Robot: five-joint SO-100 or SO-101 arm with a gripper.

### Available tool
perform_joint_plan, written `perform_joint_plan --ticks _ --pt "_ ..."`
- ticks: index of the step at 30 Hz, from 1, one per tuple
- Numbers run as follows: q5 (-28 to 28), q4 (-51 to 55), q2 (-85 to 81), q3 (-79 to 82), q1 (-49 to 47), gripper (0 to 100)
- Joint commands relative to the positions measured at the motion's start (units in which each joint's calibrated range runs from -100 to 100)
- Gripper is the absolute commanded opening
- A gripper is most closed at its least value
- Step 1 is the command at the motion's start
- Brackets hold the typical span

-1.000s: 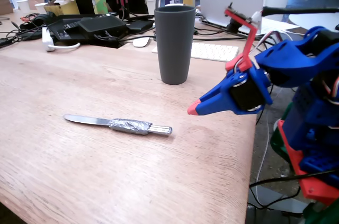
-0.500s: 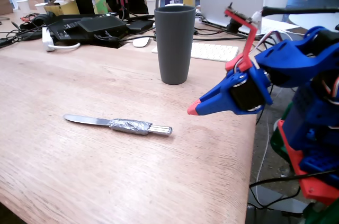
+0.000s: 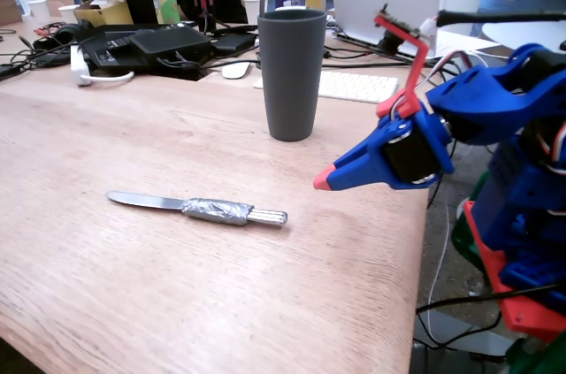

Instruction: Grab the fork and place it in gray glass

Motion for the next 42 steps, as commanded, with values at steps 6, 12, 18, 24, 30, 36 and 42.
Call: perform_joint_plan --ticks 6,12,18,24,30,36,42 --pt "0.34 0.08 -0.37 0.15 0.49 0" --pt "0.0 0.08 -0.37 0.05 0.49 0" --pt "0.39 0.08 -0.28 0.15 0.49 0" --pt "0.39 0.08 -0.45 0.15 0.49 0" --pt "0.39 0.08 -0.45 0.15 0.49 0" --pt "0.39 0.08 -0.45 0.15 0.49 0" --pt "0.39 0.08 -0.45 0.15 0.49 0"
